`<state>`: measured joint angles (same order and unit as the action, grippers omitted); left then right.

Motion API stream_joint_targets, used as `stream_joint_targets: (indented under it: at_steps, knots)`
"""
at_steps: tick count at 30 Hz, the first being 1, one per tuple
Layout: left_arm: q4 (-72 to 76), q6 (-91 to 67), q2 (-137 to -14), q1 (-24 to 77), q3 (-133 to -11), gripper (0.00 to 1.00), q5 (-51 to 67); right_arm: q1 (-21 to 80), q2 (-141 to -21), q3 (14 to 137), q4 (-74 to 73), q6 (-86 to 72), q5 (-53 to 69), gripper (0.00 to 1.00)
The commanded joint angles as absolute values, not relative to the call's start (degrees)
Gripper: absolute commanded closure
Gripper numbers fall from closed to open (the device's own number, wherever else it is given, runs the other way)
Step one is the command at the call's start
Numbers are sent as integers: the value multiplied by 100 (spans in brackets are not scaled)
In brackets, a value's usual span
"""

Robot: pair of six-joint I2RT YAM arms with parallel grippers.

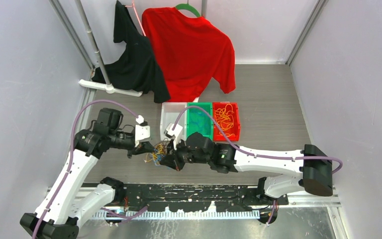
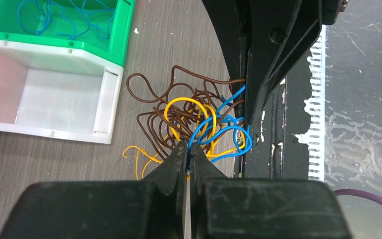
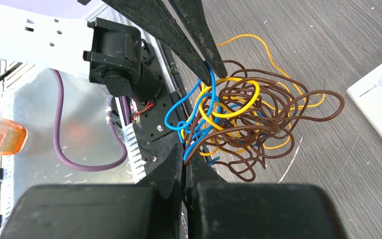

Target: Untangle the cables

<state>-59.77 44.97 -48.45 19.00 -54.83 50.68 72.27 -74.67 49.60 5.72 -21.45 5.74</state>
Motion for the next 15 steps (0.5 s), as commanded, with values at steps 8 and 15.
stream_joint_targets:
  at_steps: [8,15]
  knots:
    - [-5074,4209,-4188,1912,-5835,100,4438,7172,-7371,4521,1511,-2844,319,72]
    - [-4430,4146,-3568,1908,-5678,100,3651,6900,-6656,3991,1448,-3304,-115,42]
